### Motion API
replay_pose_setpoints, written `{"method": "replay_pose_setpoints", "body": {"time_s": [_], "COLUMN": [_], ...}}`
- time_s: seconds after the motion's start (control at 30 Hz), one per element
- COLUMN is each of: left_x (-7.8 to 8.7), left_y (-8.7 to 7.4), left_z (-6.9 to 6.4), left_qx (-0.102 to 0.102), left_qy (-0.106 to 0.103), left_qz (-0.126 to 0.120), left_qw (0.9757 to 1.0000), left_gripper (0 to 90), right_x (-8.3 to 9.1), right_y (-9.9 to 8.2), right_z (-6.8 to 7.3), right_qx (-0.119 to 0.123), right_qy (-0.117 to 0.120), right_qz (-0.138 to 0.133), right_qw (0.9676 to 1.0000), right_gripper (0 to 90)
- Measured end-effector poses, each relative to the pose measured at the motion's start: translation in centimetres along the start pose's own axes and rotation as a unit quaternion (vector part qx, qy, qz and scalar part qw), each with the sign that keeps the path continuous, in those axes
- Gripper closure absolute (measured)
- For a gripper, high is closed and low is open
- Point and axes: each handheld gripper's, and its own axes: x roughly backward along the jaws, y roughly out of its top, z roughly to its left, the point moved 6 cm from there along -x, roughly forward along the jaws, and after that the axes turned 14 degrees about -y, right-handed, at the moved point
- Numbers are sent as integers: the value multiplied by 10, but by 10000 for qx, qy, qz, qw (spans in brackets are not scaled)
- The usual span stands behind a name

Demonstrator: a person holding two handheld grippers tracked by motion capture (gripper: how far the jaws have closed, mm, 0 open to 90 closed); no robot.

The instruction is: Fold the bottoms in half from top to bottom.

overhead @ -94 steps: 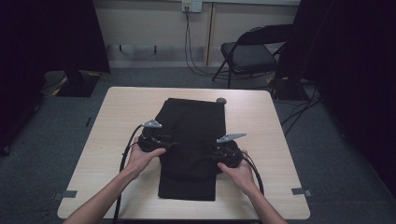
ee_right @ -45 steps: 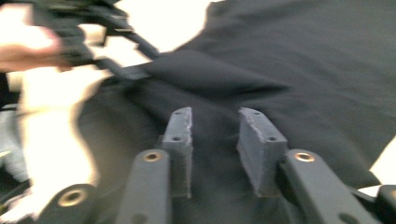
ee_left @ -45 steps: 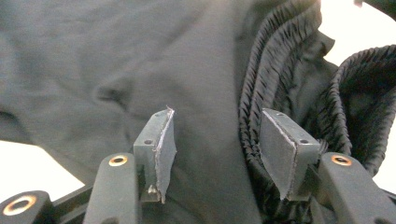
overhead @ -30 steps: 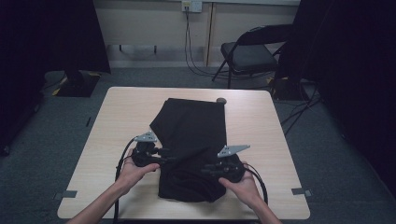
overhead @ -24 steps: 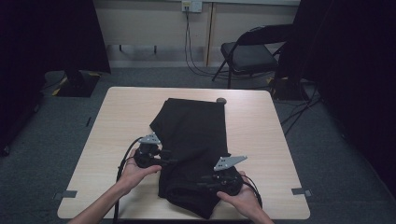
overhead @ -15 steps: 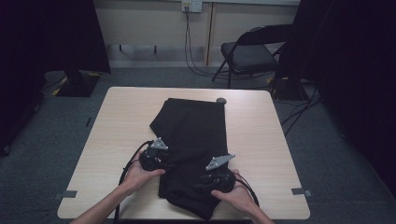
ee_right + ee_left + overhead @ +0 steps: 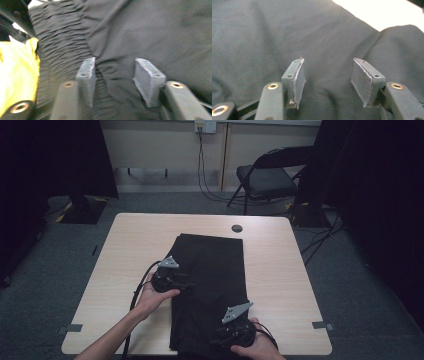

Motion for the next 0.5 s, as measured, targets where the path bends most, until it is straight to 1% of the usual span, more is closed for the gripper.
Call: {"method": "replay_pose_setpoints", "body": {"time_s": [0.03,0.07,0.1,0.13,0.17,0.2,0.23,0.27,0.3,0.33,0.37,0.4,0.43,0.47,0.5], "left_x": [-4,-9,-13,-16,-17,-18,-18,-18,-19,-18,-17,-17,-16,-14,-13], "left_y": [-3,-8,-12,-15,-15,-17,-18,-19,-21,-22,-23,-25,-27,-30,-31], "left_z": [1,2,1,-1,-4,-6,-9,-12,-14,-16,-18,-20,-22,-25,-27], "left_qx": [40,12,-18,-69,-141,-136,-242,-353,-395,-341,-275,-273,-344,-333,-292], "left_qy": [15,-1,-14,26,111,120,169,228,261,248,220,185,168,116,85], "left_qz": [119,237,353,479,454,455,525,572,579,576,541,525,566,554,541], "left_qw": [9999,9997,9994,9988,9988,9988,9982,9975,9972,9974,9979,9981,9977,9978,9981], "left_gripper": [445,447,448,448,444,442,428,428,428,427,428,428,428,428,428], "right_x": [5,9,14,18,21,21,20,18,14,9,2,-6,-14,-21,-27], "right_y": [2,6,13,22,32,40,49,57,64,68,70,70,68,65,61], "right_z": [-1,-3,-10,-20,-31,-43,-58,-72,-84,-98,-110,-119,-126,-129,-129], "right_qx": [63,26,-78,-261,-369,-407,-517,-673,-716,-788,-916,-1009,-1055,-1077,-1079], "right_qy": [-73,-110,-232,-390,-500,-662,-923,-1116,-1226,-1424,-1521,-1503,-1559,-1587,-1545], "right_qz": [-67,-169,-375,-570,-725,-815,-883,-929,-961,-985,-927,-831,-756,-646,-517], "right_qw": [9999,9998,9990,9973,9954,9936,9905,9871,9852,9817,9797,9800,9792,9793,9807], "right_gripper": [476,477,476,469,463,465,465,466,479,476,472,474,473,471,466]}}
